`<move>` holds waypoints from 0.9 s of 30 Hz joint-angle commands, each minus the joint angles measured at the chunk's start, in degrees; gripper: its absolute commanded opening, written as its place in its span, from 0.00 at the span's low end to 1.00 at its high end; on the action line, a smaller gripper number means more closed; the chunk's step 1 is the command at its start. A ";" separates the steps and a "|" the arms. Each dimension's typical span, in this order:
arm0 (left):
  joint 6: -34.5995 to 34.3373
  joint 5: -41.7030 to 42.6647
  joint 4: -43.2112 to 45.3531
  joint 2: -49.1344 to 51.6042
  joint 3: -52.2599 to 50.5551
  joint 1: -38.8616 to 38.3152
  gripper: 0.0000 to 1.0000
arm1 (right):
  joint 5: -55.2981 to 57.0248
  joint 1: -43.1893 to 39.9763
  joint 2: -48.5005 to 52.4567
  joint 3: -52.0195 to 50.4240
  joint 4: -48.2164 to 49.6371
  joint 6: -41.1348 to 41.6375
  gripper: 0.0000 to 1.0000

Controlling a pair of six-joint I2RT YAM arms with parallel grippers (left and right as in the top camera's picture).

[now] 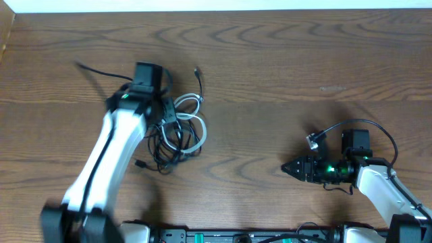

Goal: Untangle cables
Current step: 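Lower the cable bundle onto the table with the left gripper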

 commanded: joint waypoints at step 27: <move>-10.88 -1.51 -13.57 -3.65 0.90 0.02 0.50 | 4.00 19.47 -3.56 -0.33 15.26 11.37 0.53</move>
